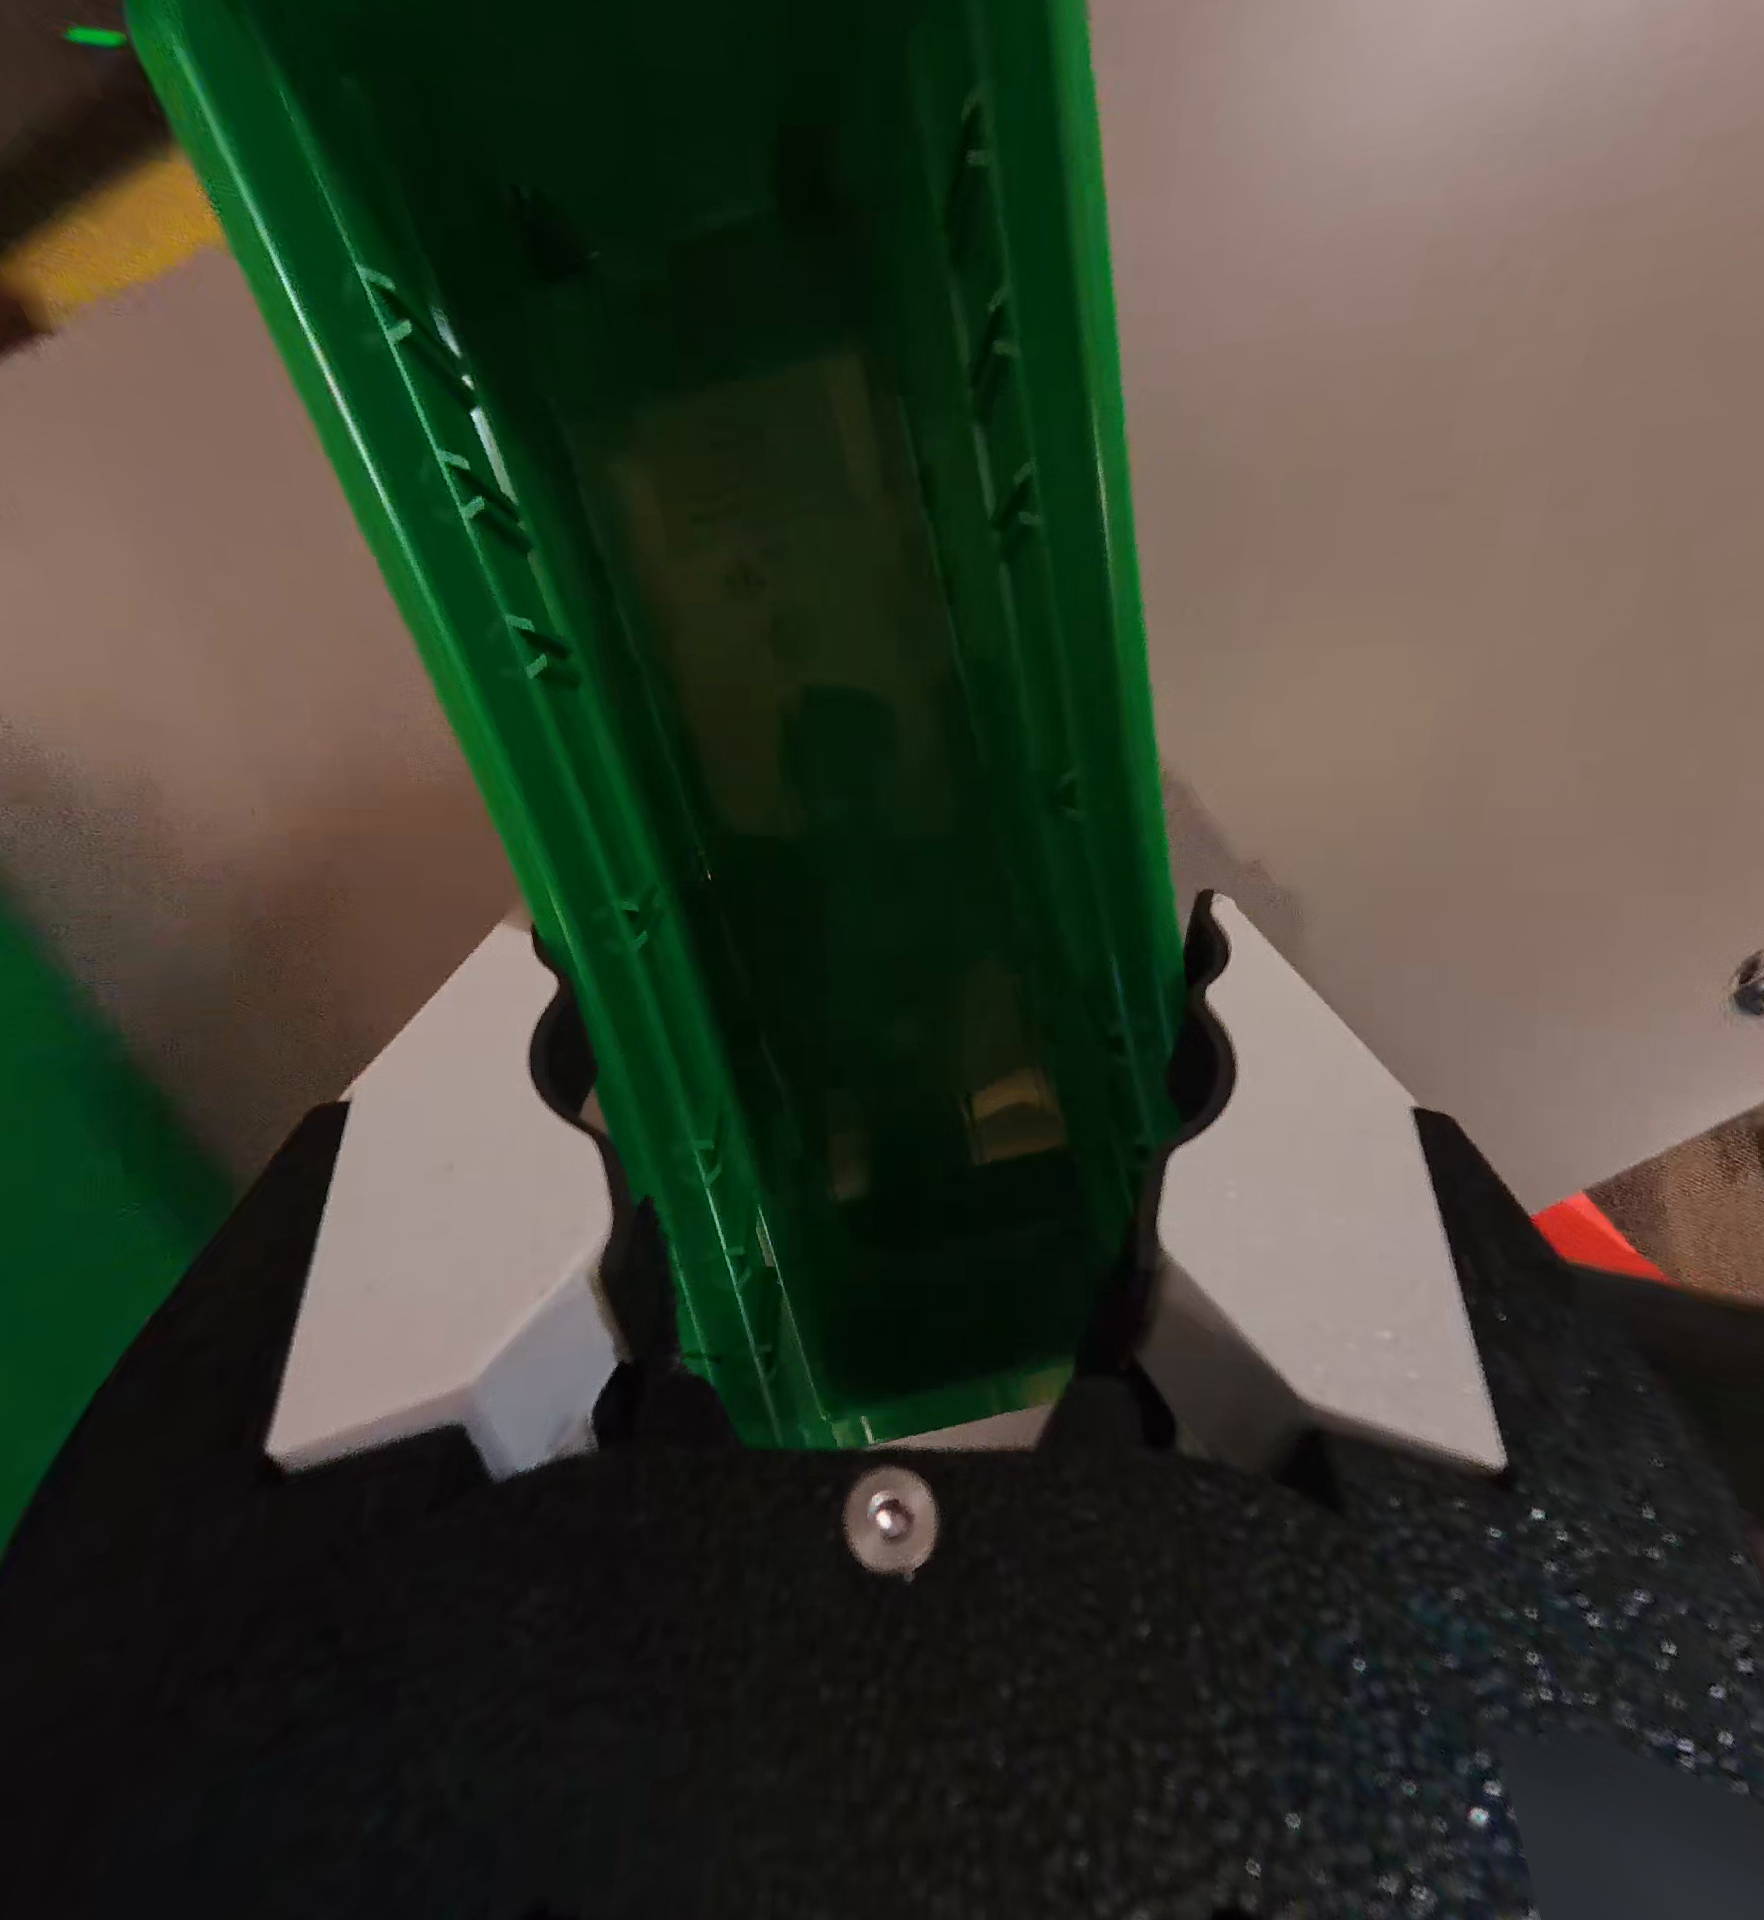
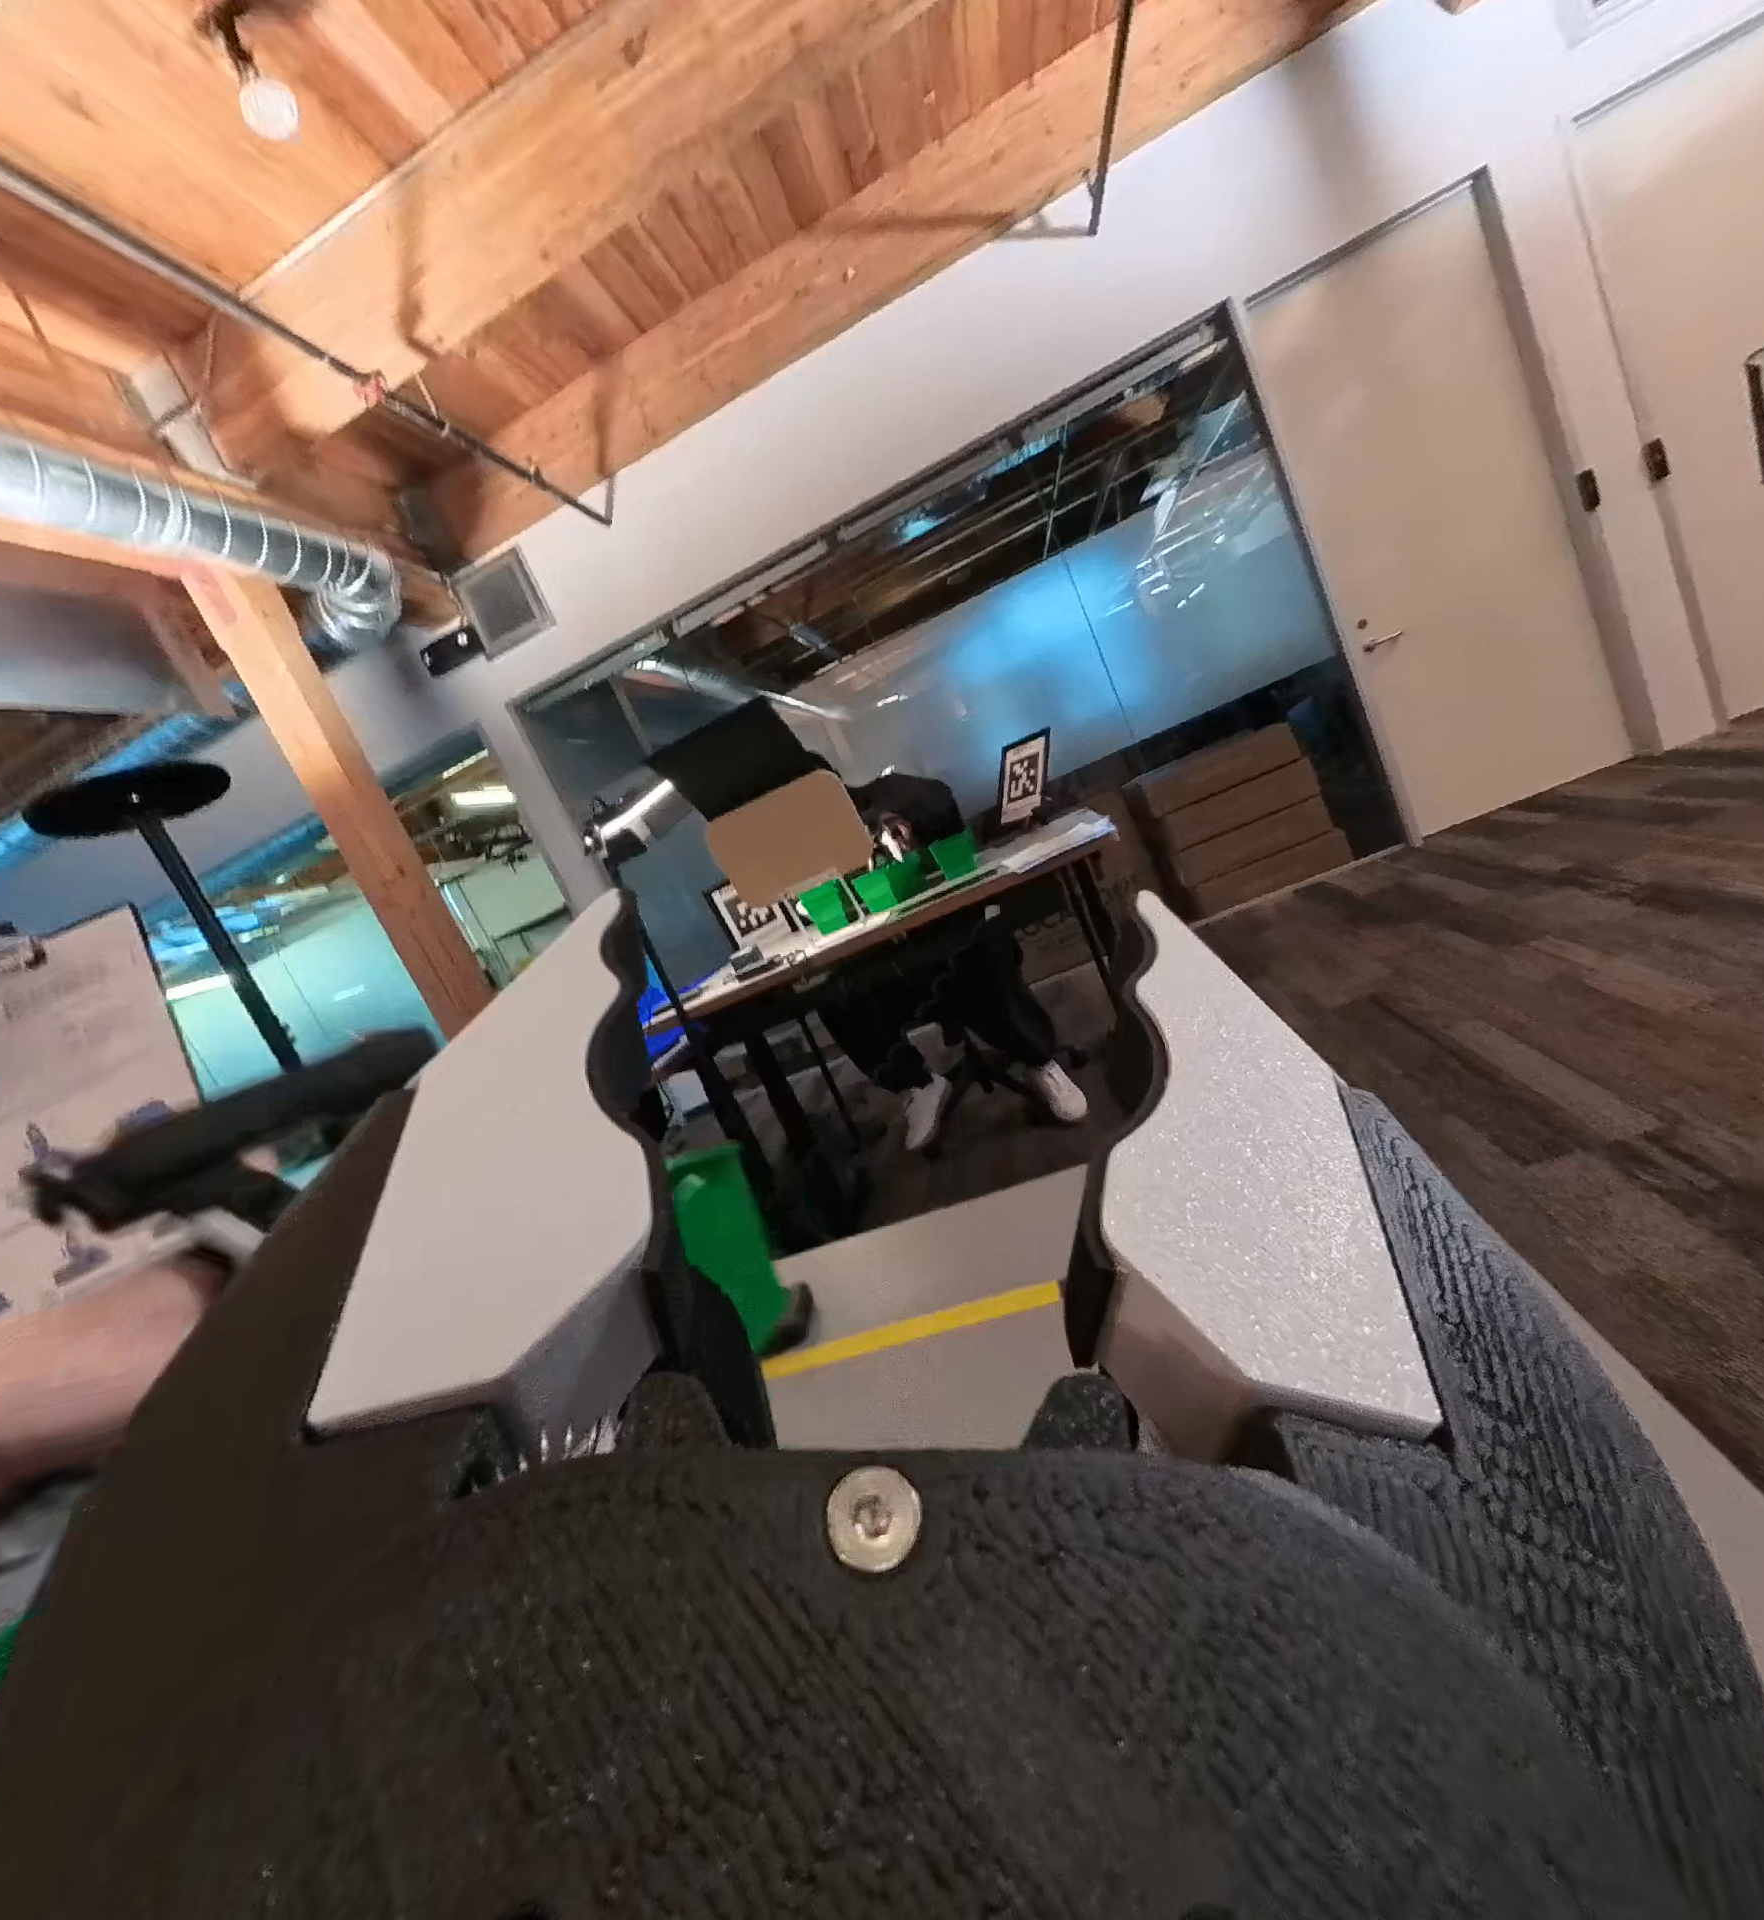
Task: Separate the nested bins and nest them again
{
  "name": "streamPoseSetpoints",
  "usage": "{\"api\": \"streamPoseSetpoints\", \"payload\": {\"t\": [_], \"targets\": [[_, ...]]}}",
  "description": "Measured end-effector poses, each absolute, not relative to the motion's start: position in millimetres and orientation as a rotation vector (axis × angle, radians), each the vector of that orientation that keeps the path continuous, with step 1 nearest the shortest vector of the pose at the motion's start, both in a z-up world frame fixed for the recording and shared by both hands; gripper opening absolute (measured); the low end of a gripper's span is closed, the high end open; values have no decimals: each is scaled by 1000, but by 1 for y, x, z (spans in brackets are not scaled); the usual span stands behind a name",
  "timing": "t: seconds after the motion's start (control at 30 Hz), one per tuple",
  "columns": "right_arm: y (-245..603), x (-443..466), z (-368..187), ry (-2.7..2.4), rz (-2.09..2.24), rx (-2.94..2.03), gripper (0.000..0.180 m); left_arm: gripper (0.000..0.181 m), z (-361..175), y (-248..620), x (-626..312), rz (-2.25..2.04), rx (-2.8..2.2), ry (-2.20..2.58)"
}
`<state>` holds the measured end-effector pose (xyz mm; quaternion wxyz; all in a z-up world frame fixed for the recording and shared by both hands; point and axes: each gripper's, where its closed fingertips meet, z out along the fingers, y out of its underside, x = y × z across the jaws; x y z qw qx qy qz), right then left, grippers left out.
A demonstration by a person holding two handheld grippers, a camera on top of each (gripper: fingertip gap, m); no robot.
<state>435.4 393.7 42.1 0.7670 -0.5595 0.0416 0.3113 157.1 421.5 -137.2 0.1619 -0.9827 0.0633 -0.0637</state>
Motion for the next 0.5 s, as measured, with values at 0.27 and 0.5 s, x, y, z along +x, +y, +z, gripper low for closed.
{"api": "streamPoseSetpoints", "payload": {"t": [0.27, 0.5], "targets": [[406, 375, 39, -50, 659, -1293, 90, 111, -51, 350, -40, -73, -2813, -69], [420, 378, 28, -26, 489, -1361, 90, 111, -76, 314, -130, -80, -2837, -222]]}}
